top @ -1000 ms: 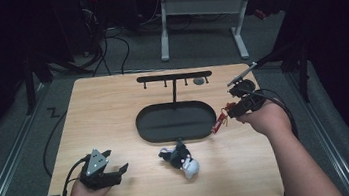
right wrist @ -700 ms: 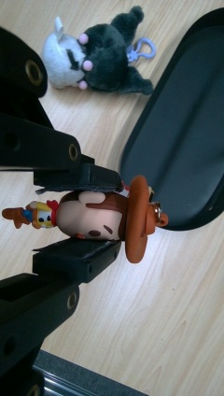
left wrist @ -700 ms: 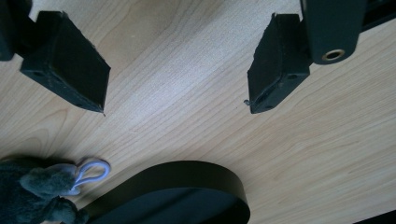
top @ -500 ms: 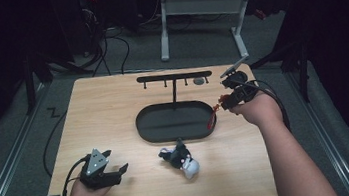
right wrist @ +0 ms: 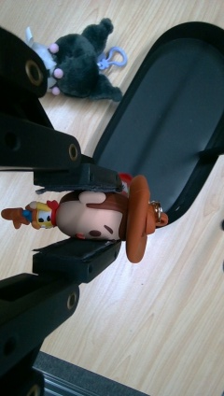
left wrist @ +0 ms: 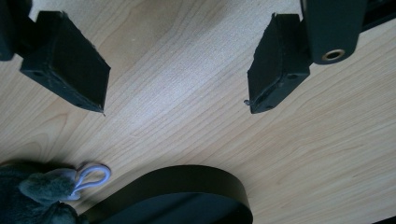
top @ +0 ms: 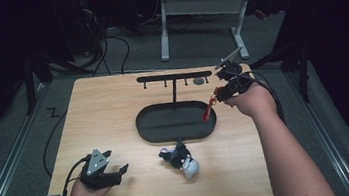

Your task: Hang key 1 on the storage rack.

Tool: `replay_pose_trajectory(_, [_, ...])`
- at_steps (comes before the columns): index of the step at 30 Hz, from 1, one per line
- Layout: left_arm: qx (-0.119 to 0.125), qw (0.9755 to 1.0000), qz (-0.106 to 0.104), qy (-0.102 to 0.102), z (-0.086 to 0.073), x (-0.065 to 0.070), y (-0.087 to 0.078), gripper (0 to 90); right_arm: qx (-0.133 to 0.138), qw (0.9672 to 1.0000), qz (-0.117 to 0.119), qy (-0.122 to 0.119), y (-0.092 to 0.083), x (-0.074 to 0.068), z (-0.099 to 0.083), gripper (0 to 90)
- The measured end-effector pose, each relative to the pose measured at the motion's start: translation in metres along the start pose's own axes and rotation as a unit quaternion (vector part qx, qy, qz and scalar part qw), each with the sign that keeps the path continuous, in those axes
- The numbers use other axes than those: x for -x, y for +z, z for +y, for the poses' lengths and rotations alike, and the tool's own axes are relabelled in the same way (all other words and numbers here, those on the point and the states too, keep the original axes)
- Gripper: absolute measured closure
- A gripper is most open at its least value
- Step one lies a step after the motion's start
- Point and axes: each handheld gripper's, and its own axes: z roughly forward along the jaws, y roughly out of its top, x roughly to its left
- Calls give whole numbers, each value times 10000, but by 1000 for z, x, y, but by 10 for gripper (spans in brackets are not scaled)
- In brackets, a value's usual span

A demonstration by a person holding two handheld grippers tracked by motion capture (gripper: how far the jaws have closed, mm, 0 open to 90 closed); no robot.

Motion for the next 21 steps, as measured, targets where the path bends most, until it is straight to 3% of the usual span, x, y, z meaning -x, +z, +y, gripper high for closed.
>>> replay_pose_trajectory(21, [30,10000,4,-35,-2,-2,-2,217,96,9999,-69,-5,3,-4,33,671])
